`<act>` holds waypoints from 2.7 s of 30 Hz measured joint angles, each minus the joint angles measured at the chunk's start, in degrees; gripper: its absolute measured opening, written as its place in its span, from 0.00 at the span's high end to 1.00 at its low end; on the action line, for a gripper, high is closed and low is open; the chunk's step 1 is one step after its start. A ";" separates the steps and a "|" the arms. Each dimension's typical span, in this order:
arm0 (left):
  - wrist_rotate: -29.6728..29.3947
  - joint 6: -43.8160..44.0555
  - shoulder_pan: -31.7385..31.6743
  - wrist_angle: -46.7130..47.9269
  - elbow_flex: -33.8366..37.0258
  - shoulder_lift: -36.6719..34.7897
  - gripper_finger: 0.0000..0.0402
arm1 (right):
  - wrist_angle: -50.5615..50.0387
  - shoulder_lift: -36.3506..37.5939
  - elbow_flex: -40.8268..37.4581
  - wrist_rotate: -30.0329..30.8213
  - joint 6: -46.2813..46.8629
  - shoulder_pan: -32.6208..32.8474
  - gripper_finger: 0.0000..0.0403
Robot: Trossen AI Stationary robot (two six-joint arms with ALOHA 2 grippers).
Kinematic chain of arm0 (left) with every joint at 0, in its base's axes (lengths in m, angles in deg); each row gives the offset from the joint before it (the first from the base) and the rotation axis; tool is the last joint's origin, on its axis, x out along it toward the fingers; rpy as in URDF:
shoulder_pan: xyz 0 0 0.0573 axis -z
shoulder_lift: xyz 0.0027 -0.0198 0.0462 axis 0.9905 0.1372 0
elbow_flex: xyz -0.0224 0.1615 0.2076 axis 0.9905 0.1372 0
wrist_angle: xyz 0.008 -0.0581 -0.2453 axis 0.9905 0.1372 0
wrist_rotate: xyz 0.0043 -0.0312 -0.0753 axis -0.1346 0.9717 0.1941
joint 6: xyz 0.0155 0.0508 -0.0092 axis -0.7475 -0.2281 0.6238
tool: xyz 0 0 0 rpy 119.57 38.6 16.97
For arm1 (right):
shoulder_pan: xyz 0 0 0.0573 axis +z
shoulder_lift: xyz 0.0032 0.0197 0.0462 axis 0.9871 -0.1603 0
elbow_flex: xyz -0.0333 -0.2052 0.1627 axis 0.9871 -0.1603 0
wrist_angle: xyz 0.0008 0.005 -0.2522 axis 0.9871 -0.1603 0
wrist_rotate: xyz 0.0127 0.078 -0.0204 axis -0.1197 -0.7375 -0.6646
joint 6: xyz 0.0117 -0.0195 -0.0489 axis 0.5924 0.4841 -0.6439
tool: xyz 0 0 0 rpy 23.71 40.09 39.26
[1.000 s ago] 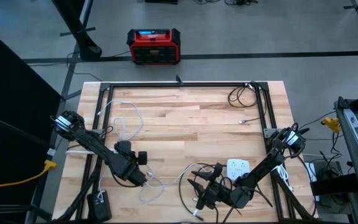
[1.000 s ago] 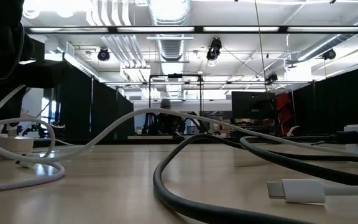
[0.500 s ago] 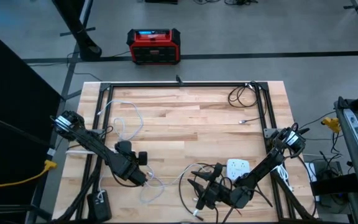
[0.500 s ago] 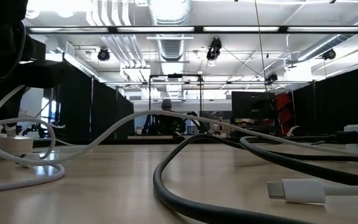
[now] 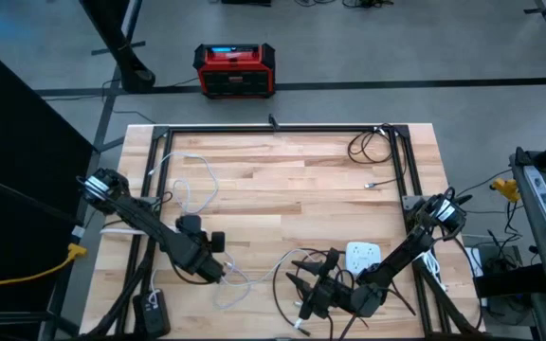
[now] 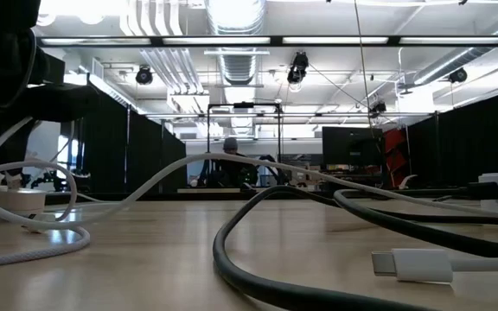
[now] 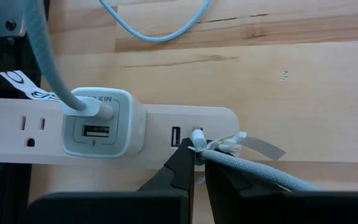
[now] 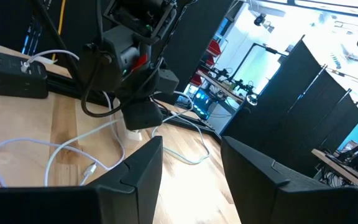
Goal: Insert USB
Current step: Insert the white charger cable into the left white outlet extension
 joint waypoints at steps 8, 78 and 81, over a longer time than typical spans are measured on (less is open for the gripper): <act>-3.03 -0.29 -0.09 2.32 -0.60 -0.63 0.97 | -0.22 0.00 0.00 0.01 0.00 0.00 0.64; -23.59 -110.55 6.19 -52.67 -25.79 0.39 0.97 | -6.70 13.11 -6.97 -45.11 15.61 -10.54 0.98; -23.57 -109.17 6.19 -52.50 -25.79 0.39 0.97 | -6.69 13.11 -6.97 -44.18 13.99 -9.88 0.99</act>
